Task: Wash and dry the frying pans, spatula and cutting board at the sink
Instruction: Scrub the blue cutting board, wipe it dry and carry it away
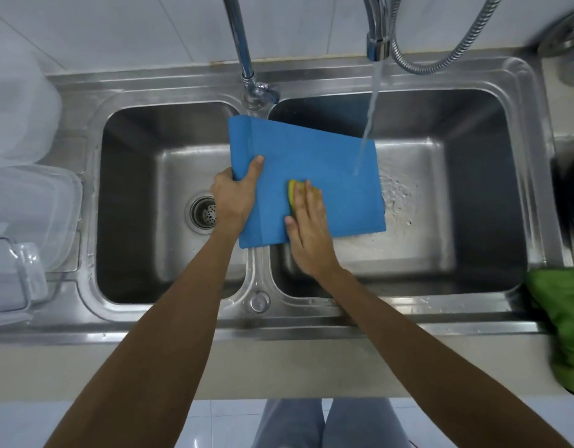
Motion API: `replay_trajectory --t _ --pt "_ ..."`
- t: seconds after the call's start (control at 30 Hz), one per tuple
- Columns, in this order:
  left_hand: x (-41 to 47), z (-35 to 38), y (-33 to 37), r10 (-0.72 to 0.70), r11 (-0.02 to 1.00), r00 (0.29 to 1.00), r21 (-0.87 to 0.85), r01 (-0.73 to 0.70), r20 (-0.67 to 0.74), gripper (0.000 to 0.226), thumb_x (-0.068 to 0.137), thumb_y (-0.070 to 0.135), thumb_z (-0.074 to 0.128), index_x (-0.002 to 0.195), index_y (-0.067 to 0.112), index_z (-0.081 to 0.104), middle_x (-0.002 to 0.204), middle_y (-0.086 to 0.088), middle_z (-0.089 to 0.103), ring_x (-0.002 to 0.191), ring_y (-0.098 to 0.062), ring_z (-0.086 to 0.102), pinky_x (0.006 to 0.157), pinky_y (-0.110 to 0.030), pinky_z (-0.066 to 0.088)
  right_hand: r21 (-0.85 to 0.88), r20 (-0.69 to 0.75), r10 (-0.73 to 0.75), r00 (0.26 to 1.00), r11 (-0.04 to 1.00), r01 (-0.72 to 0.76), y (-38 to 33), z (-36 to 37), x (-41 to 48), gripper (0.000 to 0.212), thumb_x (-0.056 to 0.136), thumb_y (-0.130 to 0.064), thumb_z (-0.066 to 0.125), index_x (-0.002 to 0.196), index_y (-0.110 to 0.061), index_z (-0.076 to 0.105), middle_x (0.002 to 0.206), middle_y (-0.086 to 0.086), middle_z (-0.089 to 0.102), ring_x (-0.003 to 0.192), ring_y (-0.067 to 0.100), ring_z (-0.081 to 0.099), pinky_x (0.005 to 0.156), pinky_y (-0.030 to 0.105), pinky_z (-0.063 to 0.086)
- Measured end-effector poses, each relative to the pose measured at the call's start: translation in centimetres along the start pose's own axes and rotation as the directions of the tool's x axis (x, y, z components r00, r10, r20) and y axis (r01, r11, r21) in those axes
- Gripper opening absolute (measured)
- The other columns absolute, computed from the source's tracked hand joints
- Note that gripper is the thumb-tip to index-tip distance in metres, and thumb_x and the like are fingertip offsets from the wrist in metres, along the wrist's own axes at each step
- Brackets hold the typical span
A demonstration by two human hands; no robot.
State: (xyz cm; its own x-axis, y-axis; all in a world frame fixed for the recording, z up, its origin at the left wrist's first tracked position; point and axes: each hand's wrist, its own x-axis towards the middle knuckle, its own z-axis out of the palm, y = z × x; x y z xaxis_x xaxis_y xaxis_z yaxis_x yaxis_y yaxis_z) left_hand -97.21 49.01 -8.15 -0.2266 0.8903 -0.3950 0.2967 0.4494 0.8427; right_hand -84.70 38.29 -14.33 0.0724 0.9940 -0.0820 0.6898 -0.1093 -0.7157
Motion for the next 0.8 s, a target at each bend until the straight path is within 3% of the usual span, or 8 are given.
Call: replay_trajectory --t 0.13,0.3,0.37,0.47,0.57,0.63,0.73,0.8 --pt "-0.1 0.3 0.0 0.002 1.0 1.0 0.003 -0.002 0.003 0.034 0.085 0.049 0.074 0.087 0.016 0.07 0.083 0.006 0.073 0.071 -0.005 0.071 0.057 -0.017 0.053 -0.107 -0.029 0.035 0.999 0.993 -0.038 5.0 -1.3 2.6 0.059 0.108 -0.036 0.027 0.162 -0.022 0.011 0.17 0.004 0.009 0.156 0.023 0.008 0.123 0.048 0.006" --pt "0.1 0.5 -0.2 0.012 1.0 1.0 0.021 -0.011 -0.011 0.027 0.086 0.047 0.073 0.08 0.022 0.066 0.08 0.009 0.071 0.066 0.0 0.069 0.054 -0.013 0.05 -0.01 -0.147 0.536 0.831 0.84 -0.543 14.2 -3.5 7.7 0.065 0.102 -0.035 0.026 0.159 -0.005 0.018 0.164 0.021 0.02 0.15 0.04 0.02 0.122 0.056 0.015" --pt "0.2 0.6 -0.3 0.02 0.999 1.0 0.039 -0.02 -0.019 0.029 0.086 0.046 0.074 0.079 0.019 0.065 0.078 0.009 0.07 0.062 0.002 0.066 0.052 -0.011 0.048 0.004 -0.164 0.448 0.879 0.891 -0.454 12.9 -2.7 7.7 0.066 0.1 -0.033 0.023 0.158 -0.001 0.023 0.163 0.022 0.023 0.151 0.041 0.02 0.125 0.051 0.008" --pt "0.4 0.5 -0.3 0.023 0.998 0.999 0.06 -0.021 -0.032 0.036 0.085 0.049 0.074 0.083 0.014 0.068 0.078 0.006 0.07 0.064 0.0 0.066 0.052 -0.013 0.048 0.065 -0.177 0.066 0.982 0.996 -0.055 6.4 -0.2 4.9 0.054 0.105 -0.022 0.032 0.156 -0.003 0.031 0.164 0.012 0.025 0.153 0.033 0.019 0.127 0.049 0.011" --pt "0.4 0.5 -0.3 0.026 0.997 0.999 0.073 -0.023 -0.043 0.041 0.083 0.052 0.074 0.084 0.012 0.068 0.078 0.005 0.07 0.067 -0.004 0.067 0.051 -0.013 0.047 0.089 -0.108 -0.263 0.959 0.958 0.273 3.7 -0.1 4.7 0.049 0.104 -0.007 0.04 0.153 -0.002 0.037 0.161 0.007 0.029 0.153 0.025 0.021 0.126 0.048 0.017" --pt "0.5 0.6 -0.5 0.026 0.997 0.999 0.07 -0.024 -0.03 0.042 0.083 0.053 0.074 0.085 0.011 0.069 0.079 0.004 0.071 0.069 -0.007 0.069 0.053 -0.015 0.049 0.07 -0.167 -0.21 0.963 0.972 0.224 5.9 -1.1 7.1 0.05 0.101 -0.001 0.04 0.151 -0.002 0.042 0.158 0.013 0.038 0.149 0.029 0.031 0.125 0.046 0.022" --pt "0.7 0.5 -0.6 0.021 0.997 0.999 0.071 -0.019 -0.032 0.043 0.083 0.054 0.073 0.087 0.012 0.069 0.082 0.003 0.072 0.071 -0.008 0.07 0.055 -0.018 0.053 0.031 -0.343 0.104 0.934 0.995 -0.099 9.6 -2.7 11.6 0.057 0.091 0.006 0.04 0.144 -0.006 0.053 0.144 0.017 0.055 0.132 0.038 0.052 0.115 0.047 0.04" --pt "0.7 0.6 -0.7 0.031 0.996 0.999 0.082 -0.028 -0.033 0.044 0.082 0.055 0.073 0.087 0.011 0.069 0.083 0.003 0.073 0.072 -0.009 0.07 0.058 -0.02 0.055 -0.047 -0.364 0.126 0.923 0.987 -0.154 10.4 -2.5 13.1 0.053 0.091 0.006 0.043 0.139 -0.01 0.06 0.128 0.018 0.061 0.112 0.041 0.059 0.102 0.054 0.047"
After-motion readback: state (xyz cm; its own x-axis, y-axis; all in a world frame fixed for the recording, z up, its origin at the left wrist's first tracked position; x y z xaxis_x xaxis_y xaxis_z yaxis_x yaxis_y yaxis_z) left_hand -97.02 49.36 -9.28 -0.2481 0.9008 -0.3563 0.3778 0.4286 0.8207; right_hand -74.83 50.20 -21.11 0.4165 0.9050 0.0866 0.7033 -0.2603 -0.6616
